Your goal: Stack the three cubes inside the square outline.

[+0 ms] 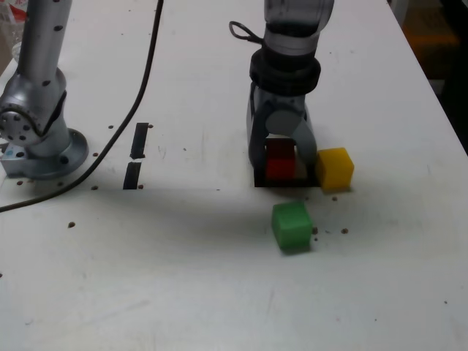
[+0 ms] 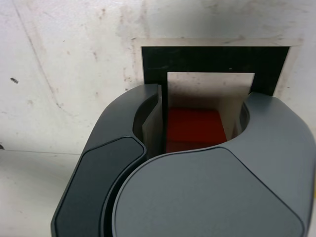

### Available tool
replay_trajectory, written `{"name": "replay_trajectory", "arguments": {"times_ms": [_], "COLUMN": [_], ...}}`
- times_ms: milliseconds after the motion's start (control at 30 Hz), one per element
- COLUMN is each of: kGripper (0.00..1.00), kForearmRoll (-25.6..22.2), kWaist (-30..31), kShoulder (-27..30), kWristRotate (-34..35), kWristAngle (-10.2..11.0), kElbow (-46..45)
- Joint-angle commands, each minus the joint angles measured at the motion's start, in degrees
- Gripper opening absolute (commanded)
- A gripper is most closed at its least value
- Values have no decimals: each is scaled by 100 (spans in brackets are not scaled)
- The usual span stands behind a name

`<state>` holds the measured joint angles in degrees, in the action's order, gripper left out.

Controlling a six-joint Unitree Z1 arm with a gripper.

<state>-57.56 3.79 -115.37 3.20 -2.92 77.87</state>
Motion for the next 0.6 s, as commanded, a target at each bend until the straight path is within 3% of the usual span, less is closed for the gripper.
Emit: {"name": "replay_trajectory", "arguments": {"times_ms": [0, 333, 567], "kGripper": [65, 68, 69], "kForearmRoll": [34, 103, -162], "kWaist": [-10, -9, -10], "kShoulder": [-14, -5, 235], "kWristRotate": [-45, -169, -102], "kWristAngle": [9, 1, 49], "kElbow": [37, 64, -61]}}
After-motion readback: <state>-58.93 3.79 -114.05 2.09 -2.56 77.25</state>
